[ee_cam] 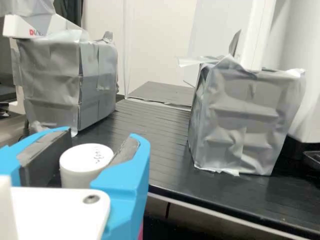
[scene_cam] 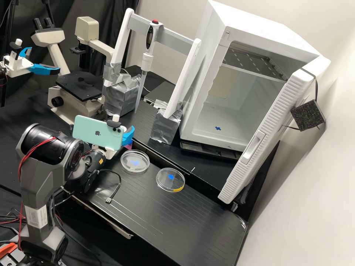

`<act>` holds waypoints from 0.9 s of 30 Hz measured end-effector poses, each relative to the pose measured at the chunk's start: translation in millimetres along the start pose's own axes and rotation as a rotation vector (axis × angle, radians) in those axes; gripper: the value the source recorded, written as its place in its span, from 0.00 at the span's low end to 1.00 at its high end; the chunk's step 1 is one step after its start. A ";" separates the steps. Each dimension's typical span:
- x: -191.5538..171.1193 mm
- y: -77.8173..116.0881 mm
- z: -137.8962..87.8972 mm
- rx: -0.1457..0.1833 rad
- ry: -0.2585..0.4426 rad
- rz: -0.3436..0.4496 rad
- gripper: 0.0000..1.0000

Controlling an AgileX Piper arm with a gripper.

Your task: Open the bottle

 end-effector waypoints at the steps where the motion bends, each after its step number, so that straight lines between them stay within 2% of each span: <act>1: 0.0 0.0 0.0 0.000 0.000 0.000 0.00; 11: 0.0 -0.4 -0.4 0.000 0.002 -0.001 0.00; 18: -0.1 -1.7 -2.0 -0.020 0.007 -0.006 0.00; 27: -0.2 -1.4 -2.4 -0.019 0.008 -0.004 0.00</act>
